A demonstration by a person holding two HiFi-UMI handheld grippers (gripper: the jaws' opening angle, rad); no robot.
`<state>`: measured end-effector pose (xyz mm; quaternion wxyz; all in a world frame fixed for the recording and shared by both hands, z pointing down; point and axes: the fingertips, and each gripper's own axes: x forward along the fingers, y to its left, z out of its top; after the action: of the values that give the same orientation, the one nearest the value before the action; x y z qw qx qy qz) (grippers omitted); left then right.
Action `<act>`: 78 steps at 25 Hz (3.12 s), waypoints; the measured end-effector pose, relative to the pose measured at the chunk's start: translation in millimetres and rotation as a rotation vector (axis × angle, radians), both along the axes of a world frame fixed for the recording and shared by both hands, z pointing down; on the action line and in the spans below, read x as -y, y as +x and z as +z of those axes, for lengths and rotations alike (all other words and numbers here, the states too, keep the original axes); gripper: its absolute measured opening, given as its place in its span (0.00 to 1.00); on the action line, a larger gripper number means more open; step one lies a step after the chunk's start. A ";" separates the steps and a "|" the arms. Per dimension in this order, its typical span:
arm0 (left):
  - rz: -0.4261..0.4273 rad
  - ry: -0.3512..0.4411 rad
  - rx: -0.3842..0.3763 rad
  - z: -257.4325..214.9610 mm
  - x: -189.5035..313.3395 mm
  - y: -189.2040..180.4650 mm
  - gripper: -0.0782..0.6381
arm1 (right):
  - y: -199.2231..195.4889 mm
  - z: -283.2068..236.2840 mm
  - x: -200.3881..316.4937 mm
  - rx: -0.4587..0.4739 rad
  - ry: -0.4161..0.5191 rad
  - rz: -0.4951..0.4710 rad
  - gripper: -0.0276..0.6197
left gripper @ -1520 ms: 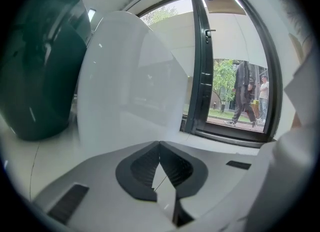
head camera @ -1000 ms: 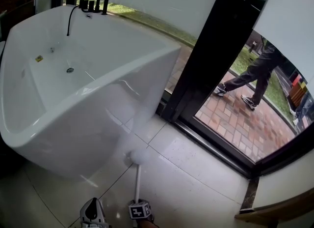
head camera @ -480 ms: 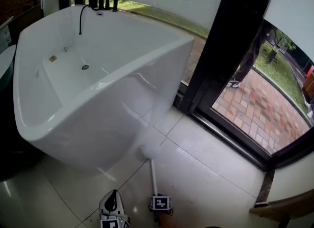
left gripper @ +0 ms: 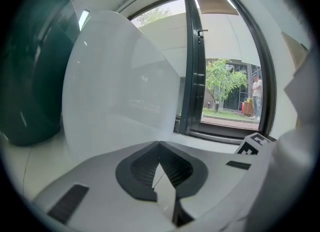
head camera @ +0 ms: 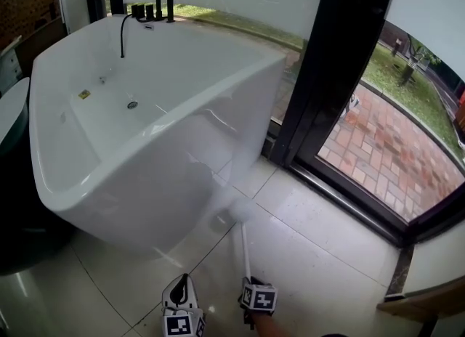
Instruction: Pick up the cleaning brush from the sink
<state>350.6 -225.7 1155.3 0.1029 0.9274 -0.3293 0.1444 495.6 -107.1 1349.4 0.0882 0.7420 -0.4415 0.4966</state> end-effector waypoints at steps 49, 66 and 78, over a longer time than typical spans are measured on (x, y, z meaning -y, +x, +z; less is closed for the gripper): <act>-0.144 0.067 -0.018 -804.6 -122.0 -303.7 0.10 | -211.1 -995.2 -112.5 -0.125 0.648 -0.554 0.16; -0.344 0.219 -0.024 -936.3 -245.6 -379.1 0.10 | -273.6 -1124.1 -197.7 -0.025 0.943 -0.680 0.16; -0.383 0.261 -0.046 -960.8 -310.7 -447.0 0.10 | -334.6 -1143.5 -261.8 -0.023 0.977 -0.757 0.16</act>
<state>-96.5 84.9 194.6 0.0151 0.8565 -0.5127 0.0572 161.0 154.7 205.9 -0.0871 0.4938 -0.8497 0.1631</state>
